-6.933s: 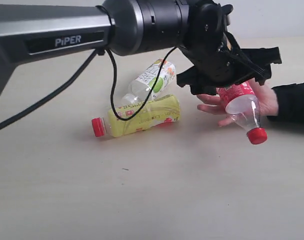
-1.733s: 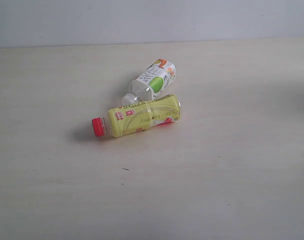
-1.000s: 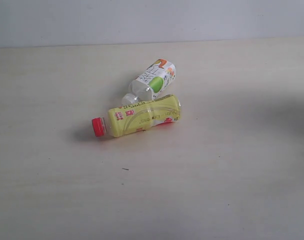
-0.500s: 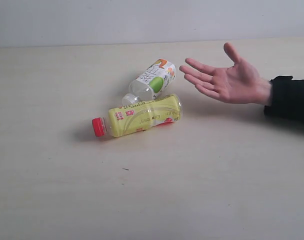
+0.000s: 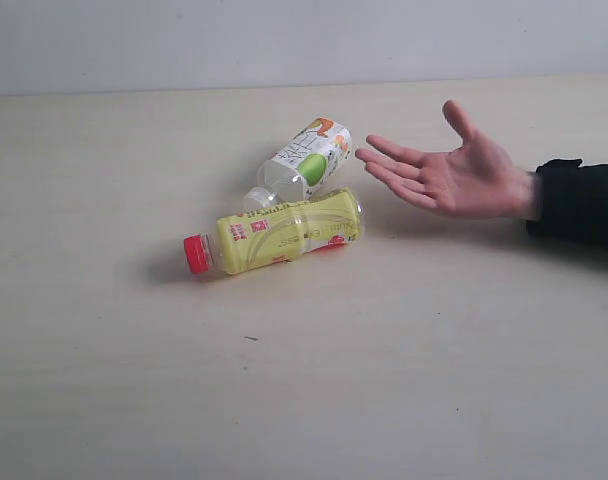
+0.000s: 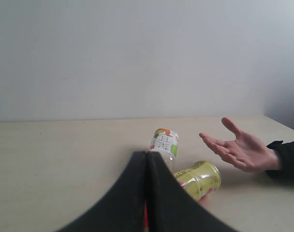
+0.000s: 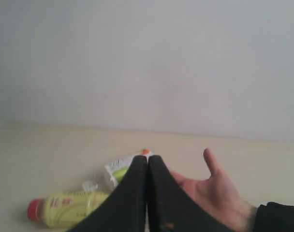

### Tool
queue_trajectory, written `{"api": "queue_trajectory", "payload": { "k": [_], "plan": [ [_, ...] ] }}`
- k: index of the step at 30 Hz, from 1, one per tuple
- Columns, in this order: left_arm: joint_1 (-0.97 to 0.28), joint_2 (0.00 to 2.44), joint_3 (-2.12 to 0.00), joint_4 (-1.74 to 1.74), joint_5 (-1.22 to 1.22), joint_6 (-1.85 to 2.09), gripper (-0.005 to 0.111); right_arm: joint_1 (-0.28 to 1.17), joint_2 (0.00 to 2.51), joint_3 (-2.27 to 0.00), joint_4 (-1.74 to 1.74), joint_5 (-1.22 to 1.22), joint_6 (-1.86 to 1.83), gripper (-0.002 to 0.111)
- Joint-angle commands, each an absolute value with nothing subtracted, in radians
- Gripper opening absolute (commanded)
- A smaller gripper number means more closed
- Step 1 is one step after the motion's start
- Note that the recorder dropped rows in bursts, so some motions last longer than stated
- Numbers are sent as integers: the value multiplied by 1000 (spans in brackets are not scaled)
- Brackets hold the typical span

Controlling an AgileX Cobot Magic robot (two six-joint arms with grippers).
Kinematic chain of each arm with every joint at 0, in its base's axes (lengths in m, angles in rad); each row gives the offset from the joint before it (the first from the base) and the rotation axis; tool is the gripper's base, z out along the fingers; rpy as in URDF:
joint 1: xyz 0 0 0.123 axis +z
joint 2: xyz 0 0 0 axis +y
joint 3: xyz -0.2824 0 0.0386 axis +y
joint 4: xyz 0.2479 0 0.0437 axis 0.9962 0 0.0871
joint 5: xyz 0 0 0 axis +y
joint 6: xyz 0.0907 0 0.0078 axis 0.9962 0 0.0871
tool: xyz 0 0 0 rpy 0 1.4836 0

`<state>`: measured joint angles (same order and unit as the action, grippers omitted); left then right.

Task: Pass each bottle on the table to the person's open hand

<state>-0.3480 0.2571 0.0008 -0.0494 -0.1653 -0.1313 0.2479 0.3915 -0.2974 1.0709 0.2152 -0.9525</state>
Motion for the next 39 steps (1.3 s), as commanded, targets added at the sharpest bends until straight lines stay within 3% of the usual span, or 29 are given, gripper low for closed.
{"api": "queue_trajectory", "payload": {
  "k": [1,6,13,30,39],
  "plan": [
    [-346,251,0,-54,-168,-131,0,245,675,-462,785,412,-811,0],
    [-346,251,0,-54,-168,-131,0,245,937,-664,360,573,-462,0],
    [-346,251,0,-54,-168,-131,0,245,1134,-874,159,845,-305,0],
    [-346,251,0,-54,-168,-131,0,247,1165,-915,-90,747,-98,0],
    [-346,251,0,-54,-168,-131,0,493,1165,-915,-648,692,397,0]
  ]
}}
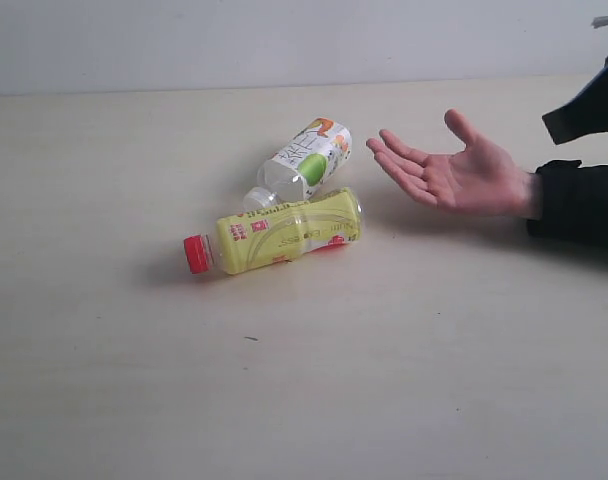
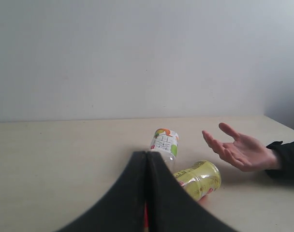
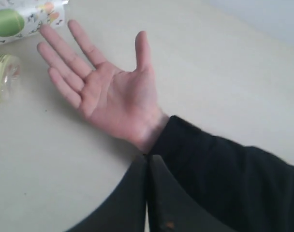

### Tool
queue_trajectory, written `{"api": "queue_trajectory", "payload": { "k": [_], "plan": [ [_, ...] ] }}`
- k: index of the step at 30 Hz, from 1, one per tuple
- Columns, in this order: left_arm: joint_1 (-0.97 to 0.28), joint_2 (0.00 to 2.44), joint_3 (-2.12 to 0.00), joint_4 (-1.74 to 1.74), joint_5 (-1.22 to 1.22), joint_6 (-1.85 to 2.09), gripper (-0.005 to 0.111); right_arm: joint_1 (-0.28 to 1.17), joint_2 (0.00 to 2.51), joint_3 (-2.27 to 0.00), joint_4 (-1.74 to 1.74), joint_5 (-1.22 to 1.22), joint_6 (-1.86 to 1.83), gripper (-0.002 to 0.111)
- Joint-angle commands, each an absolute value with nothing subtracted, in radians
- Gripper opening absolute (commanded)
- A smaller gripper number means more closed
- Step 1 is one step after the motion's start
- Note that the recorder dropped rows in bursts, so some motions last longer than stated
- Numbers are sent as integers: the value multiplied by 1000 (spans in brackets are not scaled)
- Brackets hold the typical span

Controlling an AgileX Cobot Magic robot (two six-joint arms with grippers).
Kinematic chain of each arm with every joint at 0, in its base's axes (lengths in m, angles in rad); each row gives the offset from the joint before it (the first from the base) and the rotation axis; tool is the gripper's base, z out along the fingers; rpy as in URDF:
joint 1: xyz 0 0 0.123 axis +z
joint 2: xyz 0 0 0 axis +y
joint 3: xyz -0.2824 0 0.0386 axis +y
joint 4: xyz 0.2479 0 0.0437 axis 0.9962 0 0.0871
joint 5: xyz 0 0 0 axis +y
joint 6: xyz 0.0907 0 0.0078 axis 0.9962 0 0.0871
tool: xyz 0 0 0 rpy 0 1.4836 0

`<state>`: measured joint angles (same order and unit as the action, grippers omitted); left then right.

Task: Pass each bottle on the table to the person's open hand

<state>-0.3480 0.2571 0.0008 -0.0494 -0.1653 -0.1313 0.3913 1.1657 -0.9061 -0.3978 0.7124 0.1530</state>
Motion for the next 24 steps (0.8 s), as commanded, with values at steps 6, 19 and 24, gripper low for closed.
{"api": "queue_trajectory", "payload": {
  "k": [6,19,24],
  "plan": [
    [-346,251,0,-54,-168,-131,0,621,1203,-915,-789,768,453,0],
    [-346,251,0,-54,-168,-131,0,633,1410,-915,-371,841,-247,0],
    [-346,251,0,-54,-168,-131,0,633,1454,-915,-301,791,-548,0]
  ]
}}
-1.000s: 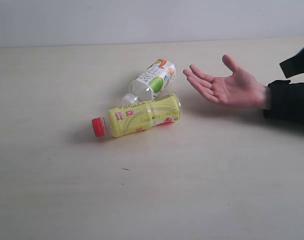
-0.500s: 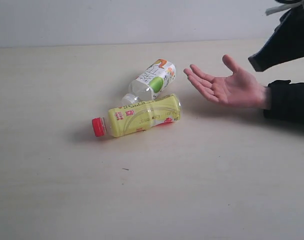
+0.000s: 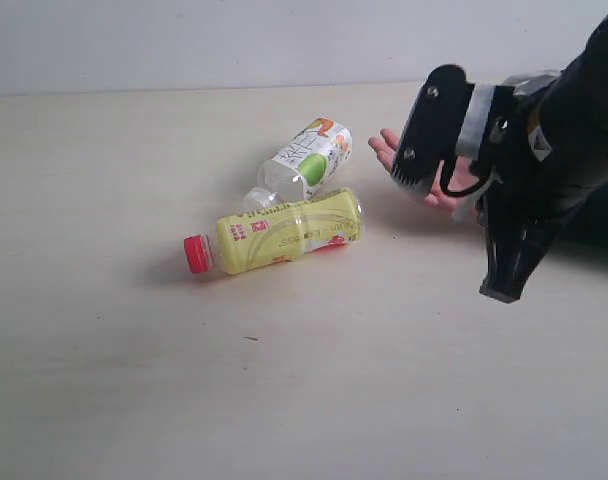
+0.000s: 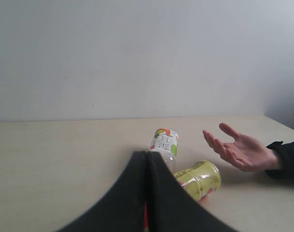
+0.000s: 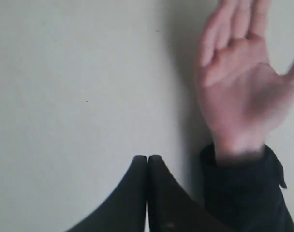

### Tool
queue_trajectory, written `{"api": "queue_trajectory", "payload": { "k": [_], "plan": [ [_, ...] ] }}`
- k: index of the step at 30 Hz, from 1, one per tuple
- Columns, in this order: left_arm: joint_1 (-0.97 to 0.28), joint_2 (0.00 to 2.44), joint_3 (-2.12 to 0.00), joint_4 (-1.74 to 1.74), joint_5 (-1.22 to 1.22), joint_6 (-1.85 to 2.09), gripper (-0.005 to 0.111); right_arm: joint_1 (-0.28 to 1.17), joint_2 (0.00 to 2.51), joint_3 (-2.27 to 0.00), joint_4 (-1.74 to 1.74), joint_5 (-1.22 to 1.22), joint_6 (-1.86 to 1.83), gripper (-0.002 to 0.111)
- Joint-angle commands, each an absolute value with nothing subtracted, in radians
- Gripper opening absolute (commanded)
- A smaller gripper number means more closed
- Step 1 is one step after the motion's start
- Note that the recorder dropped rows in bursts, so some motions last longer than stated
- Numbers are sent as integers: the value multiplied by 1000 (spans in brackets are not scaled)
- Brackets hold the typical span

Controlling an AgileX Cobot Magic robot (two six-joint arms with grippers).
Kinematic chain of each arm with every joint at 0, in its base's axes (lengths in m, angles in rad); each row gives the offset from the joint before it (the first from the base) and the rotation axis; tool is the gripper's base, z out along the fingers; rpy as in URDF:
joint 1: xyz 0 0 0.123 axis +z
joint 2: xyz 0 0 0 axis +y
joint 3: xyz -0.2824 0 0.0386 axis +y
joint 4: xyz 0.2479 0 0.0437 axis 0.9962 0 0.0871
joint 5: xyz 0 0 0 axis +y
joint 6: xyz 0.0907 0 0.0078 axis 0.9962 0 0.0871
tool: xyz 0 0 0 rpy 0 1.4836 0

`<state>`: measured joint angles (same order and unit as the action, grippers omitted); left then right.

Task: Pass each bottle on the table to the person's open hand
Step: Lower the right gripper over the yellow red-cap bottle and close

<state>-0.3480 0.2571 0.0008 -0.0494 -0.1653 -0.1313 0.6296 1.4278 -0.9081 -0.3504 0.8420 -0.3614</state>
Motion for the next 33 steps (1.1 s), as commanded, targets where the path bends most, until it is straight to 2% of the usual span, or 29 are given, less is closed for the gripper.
{"api": "queue_trajectory", "payload": {
  "k": [1,5,18,25,27,31,33],
  "plan": [
    [-346,251,0,-54,-168,-131,0,633,1461,-915,-293,756,-573,0],
    [-346,251,0,-54,-168,-131,0,633,1518,-935,-268,640,-647,0],
    [-346,251,0,-54,-168,-129,0,633,1861,-1314,80,752,-915,1],
    [-346,251,0,-54,-168,-129,0,633,1903,-1365,80,742,-872,36],
    [-346,251,0,-54,-168,-129,0,633,1899,-1365,78,729,-859,39],
    [-346,251,0,-54,-168,-129,0,633,1897,-1365,29,757,-793,40],
    [-346,251,0,-54,-168,-129,0,633,1901,-1365,-16,745,-749,45]
  ]
}}
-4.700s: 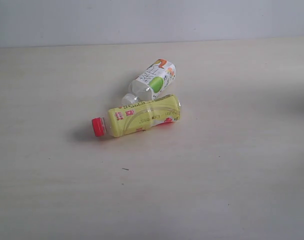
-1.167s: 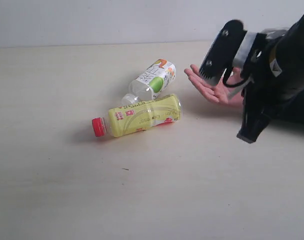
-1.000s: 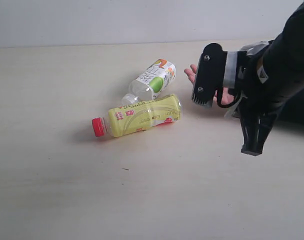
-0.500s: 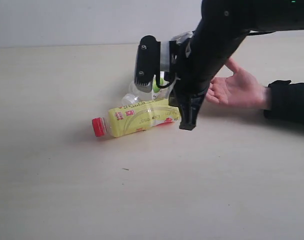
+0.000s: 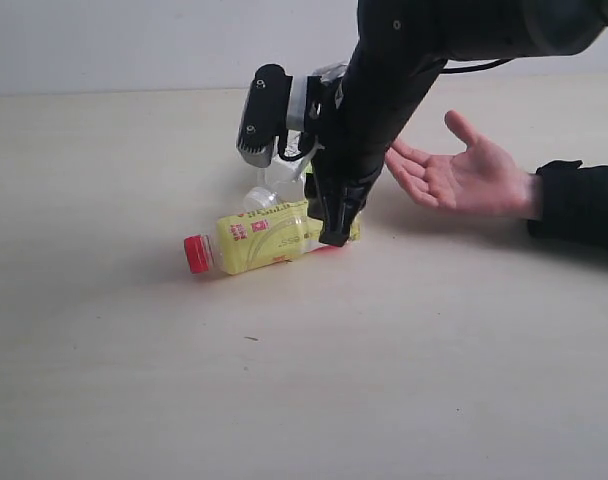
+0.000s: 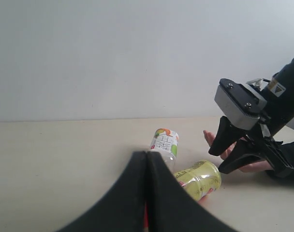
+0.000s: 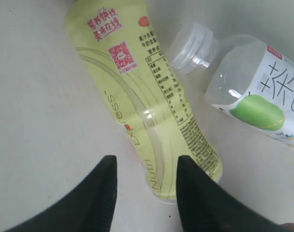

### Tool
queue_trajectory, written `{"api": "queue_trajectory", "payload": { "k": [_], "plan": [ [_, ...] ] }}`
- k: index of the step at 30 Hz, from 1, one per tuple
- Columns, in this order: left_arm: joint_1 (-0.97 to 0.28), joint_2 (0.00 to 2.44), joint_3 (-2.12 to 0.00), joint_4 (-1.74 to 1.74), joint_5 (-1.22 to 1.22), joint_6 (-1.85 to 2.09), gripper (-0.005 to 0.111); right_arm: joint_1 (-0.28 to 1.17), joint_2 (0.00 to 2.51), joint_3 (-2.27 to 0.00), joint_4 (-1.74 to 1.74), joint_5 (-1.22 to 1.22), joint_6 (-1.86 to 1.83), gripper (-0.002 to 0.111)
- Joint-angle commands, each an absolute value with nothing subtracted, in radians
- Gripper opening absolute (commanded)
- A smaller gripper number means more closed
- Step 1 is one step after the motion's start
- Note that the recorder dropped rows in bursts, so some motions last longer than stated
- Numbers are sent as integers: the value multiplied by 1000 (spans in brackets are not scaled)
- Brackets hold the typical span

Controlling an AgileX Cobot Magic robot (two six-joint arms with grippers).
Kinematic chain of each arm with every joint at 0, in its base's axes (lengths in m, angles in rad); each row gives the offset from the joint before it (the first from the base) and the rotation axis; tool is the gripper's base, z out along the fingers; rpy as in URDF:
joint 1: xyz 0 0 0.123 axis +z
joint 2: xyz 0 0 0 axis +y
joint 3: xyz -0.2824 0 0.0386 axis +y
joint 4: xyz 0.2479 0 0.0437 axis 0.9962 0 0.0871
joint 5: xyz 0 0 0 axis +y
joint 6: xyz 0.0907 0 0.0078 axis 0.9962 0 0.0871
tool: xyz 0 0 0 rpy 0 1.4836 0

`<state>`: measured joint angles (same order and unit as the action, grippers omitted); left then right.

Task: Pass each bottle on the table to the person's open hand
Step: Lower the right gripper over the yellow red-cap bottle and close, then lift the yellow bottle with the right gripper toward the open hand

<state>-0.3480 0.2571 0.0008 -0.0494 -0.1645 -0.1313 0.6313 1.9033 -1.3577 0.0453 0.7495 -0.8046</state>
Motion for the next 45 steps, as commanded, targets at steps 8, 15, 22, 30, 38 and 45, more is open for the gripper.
{"api": "queue_trajectory", "payload": {
  "k": [8,15,22,30,38,45],
  "plan": [
    [-346,251,0,-54,-168,-129,0,633,1901,-1365,-70,729,-795,66],
    [-346,251,0,-54,-168,-129,0,633,1901,-1365,0,727,-811,66],
    [-346,251,0,-54,-168,-129,0,633,1901,-1365,-22,727,-856,71],
    [-346,251,0,-54,-168,-129,0,633,1901,-1365,-37,702,-949,74],
    [-346,251,0,-54,-168,-129,0,633,1925,-1365,-28,691,-1003,76],
    [-346,251,0,-54,-168,-129,0,633,1991,-1365,-15,634,-1003,76]
  ]
}}
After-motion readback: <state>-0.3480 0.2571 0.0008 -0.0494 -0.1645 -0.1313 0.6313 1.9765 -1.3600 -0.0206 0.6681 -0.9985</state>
